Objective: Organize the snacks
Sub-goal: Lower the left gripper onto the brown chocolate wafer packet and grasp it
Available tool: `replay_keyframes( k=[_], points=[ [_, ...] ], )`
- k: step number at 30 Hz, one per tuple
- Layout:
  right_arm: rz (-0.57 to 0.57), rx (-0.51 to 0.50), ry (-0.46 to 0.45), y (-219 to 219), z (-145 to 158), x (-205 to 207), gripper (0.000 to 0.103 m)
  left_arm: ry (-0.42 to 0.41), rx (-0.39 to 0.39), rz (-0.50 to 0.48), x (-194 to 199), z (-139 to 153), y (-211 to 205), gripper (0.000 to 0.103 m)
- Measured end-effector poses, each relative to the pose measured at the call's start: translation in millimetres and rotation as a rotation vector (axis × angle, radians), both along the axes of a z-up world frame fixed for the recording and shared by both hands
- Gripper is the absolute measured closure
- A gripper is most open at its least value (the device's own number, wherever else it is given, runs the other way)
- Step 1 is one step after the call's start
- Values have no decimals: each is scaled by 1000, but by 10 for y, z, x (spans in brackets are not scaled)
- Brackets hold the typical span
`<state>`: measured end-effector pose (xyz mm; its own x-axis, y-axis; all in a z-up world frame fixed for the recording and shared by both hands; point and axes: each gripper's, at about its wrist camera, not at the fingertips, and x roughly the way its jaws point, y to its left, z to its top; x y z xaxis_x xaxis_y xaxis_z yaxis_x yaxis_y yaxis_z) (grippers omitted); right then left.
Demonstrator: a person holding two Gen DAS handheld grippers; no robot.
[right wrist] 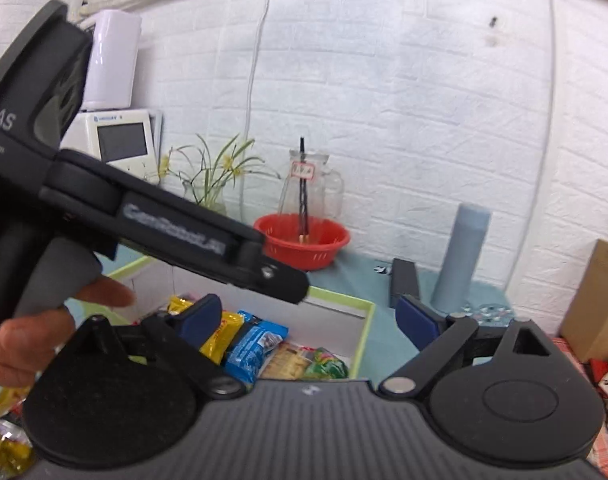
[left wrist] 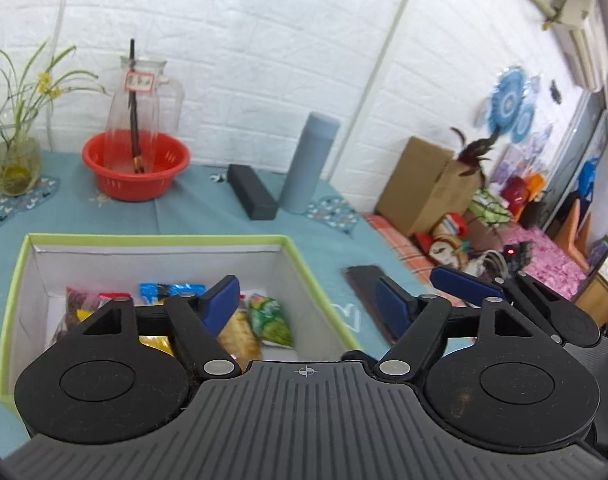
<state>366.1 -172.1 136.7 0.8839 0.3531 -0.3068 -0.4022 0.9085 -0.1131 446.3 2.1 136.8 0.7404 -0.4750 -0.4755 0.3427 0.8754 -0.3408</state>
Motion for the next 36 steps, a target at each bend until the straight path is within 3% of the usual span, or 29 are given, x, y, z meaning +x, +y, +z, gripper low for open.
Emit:
replay_keyframes(
  k=[4, 11, 15, 18, 22, 25, 30, 34, 36],
  points=[
    [-50, 22, 25, -231, -83, -471, 10, 6, 3, -47, -468, -49, -118, 39],
    [-98, 123, 162, -461, -590, -1163, 10, 93, 54, -75, -1190, -534, -213, 37],
    [-100, 196, 244, -405, -935, -1519, 10, 136, 59, 9, -1560, -784, 35, 37],
    [-40, 265, 293, -264, -1064, -1776, 10, 127, 67, 88, -1803, -843, 290, 35],
    [109, 321, 362, 77, -1142, -1826, 10, 152, 82, 140, -1909, -938, 526, 35],
    [165, 273, 372, 369, -1154, -1779, 10, 180, 81, 139, -1913, -1027, 593, 38],
    [193, 208, 401, 679, -1194, -1650, 10, 176, 79, 105, -1886, -1053, 683, 38],
    [186, 180, 412, 811, -1219, -1570, 9, 200, 82, -16, -1802, -1127, 582, 38],
    [176, 155, 406, 832, -1206, -1579, 9, 203, 111, -6, -1790, -1170, 530, 40]
  ],
)
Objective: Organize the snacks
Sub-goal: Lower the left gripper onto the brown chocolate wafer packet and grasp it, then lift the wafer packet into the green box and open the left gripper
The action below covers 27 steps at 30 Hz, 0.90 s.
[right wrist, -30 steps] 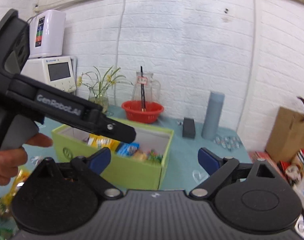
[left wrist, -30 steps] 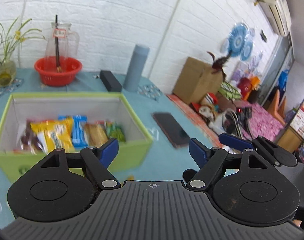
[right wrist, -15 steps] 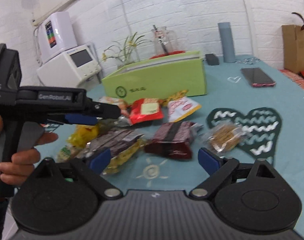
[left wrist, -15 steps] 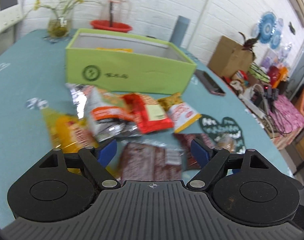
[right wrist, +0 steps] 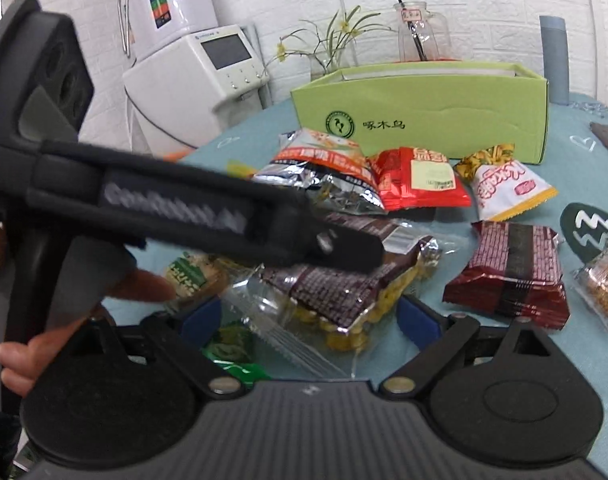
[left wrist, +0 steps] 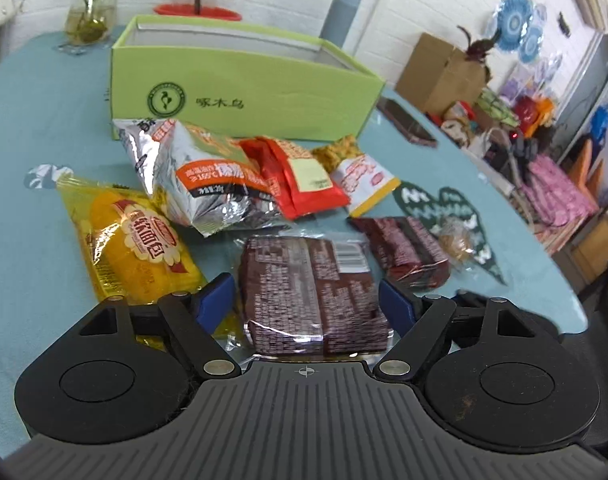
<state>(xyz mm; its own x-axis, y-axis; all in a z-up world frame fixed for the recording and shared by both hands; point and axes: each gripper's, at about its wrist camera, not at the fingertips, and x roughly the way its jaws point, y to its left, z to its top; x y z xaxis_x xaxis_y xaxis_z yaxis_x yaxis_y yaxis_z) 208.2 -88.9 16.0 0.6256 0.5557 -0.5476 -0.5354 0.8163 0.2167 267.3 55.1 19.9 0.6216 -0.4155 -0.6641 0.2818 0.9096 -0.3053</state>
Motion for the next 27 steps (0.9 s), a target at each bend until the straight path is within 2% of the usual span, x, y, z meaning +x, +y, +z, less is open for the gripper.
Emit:
replay_keyframes(
  k=[5, 8, 10, 12, 14, 16, 17, 19, 22, 27],
  points=[
    [-41, -41, -12, -89, 11, -80, 9, 16, -44, -55, -83, -9, -72, 40],
    [-47, -3, 10, -157, -8, -64, 10, 29, -43, -21, -54, -16, -34, 40],
    [-59, -10, 5, -157, -22, -59, 10, 41, -45, -4, -23, -37, -9, 36],
    [-60, -20, -7, -133, -42, -44, 9, 51, -26, -13, -18, -81, -49, 38],
    [-44, -56, -24, -73, -26, -61, 12, 32, -21, -22, -57, -80, -94, 57],
    [-45, -84, -46, -45, 4, -94, 20, 16, -6, 0, -89, -27, -104, 67],
    [-53, -63, -47, -79, 34, -106, 21, 8, -11, 5, -99, 4, -89, 71],
    [-67, -21, -65, -165, 139, -134, 21, 5, -71, 11, -105, 114, -19, 73],
    [-84, -22, -143, -185, 354, -115, 19, -28, -135, 13, -61, 319, 34, 73],
    [-68, -75, -261, -1, 693, 344, 17, -109, -123, 38, 298, 709, 96, 72]
  ],
)
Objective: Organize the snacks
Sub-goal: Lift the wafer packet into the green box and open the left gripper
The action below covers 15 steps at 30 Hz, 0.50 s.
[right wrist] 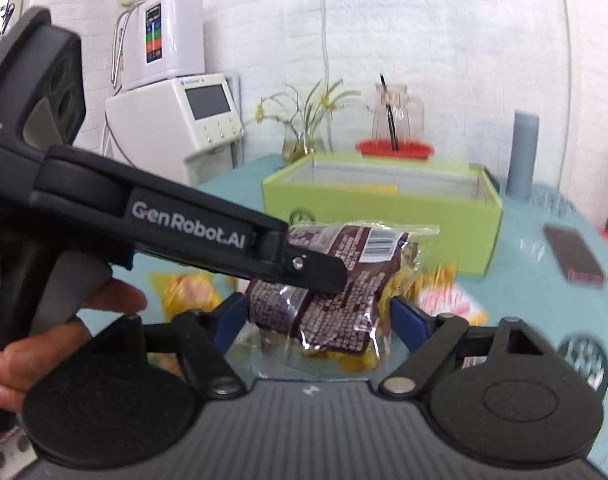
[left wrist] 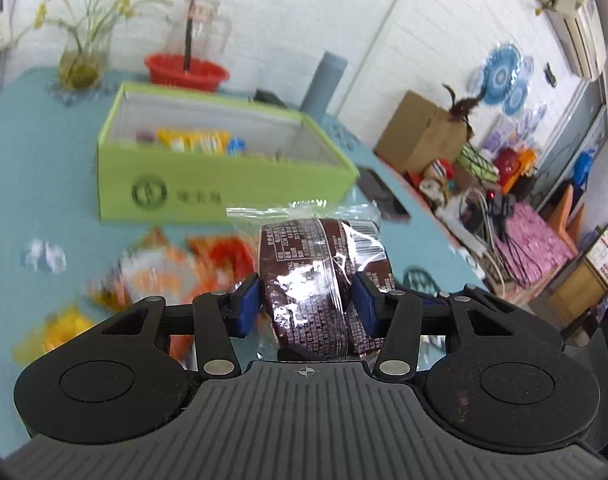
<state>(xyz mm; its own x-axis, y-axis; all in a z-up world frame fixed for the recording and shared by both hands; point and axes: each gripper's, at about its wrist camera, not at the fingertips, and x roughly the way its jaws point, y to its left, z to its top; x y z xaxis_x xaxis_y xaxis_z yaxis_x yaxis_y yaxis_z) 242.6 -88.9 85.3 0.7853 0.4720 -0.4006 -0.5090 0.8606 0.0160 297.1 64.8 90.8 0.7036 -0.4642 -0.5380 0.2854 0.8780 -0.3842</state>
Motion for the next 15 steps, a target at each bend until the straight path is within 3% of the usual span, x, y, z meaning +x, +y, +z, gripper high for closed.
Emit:
replay_keyframes(
  k=[4, 8, 11, 15],
  points=[
    [52, -7, -66, 221, 305, 652, 16, -88, 41, 57, 539, 352, 175, 70],
    [98, -25, -60, 490, 464, 1345, 15, -131, 107, 101, 1140, 498, 371, 68],
    [145, -47, 5, 684, 439, 1834, 15, -99, 155, 128, 1579, 429, 482, 68],
    [172, -93, 105, 856, 210, 2247, 15, 11, 158, 112, 2021, 93, 618, 66]
  ],
)
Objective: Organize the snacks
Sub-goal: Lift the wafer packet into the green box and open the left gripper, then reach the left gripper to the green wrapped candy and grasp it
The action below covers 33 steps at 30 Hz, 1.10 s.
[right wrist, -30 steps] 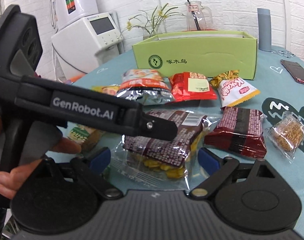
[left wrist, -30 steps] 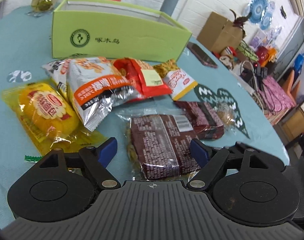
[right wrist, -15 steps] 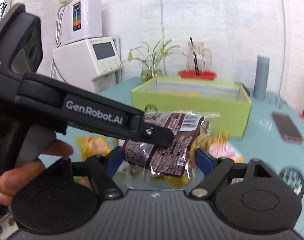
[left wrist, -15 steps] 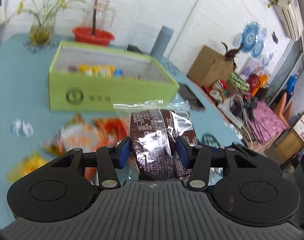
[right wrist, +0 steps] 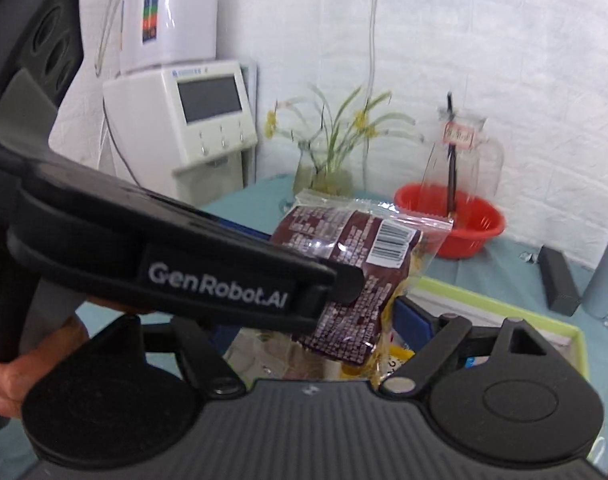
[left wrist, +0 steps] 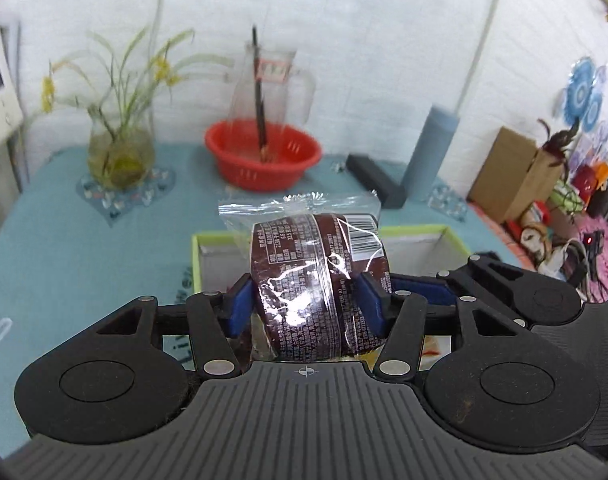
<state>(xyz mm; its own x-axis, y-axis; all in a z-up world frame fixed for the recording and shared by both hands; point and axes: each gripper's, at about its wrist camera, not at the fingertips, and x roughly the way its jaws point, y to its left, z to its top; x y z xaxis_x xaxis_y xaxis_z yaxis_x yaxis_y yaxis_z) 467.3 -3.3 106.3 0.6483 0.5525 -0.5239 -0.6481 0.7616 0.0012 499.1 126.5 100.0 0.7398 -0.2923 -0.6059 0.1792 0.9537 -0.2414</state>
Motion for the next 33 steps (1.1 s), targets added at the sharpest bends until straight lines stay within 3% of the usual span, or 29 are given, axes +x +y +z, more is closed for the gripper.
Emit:
replay_keyframes(
  k=[3, 4, 5, 8, 14, 19, 23, 27, 30, 33],
  points=[
    [9, -15, 79, 79, -219, 156, 8, 58, -13, -25, 161, -264, 12, 56],
    [2, -2, 92, 66, -253, 179, 8, 39, -10, -30, 158, -305, 4, 54],
    [6, 14, 113, 42, -259, 200, 8, 19, 4, -27, 148, -302, -3, 44],
    [-9, 28, 94, -48, -131, 77, 8, -23, -1, -21, 8, -157, -12, 42],
    [-25, 102, -52, -502, 292, -742, 8, -211, 0, -15, -856, 434, -30, 29],
    [-34, 115, -62, -815, 178, -1559, 8, -259, -44, -43, -1766, 536, -70, 26],
    [-44, 116, 2, -932, -186, -2252, 8, -209, -66, -64, -2403, 249, -112, 25],
    [-43, 112, 94, -1021, -607, -2891, 8, -55, -65, -68, -2933, -271, -145, 30],
    [-58, 162, 137, -1065, -769, -3217, 8, 47, -79, -90, -3247, -553, -189, 35],
    [-24, 165, 151, -997, -875, -3396, 8, 75, -76, -95, -3472, -682, -259, 37]
  ],
)
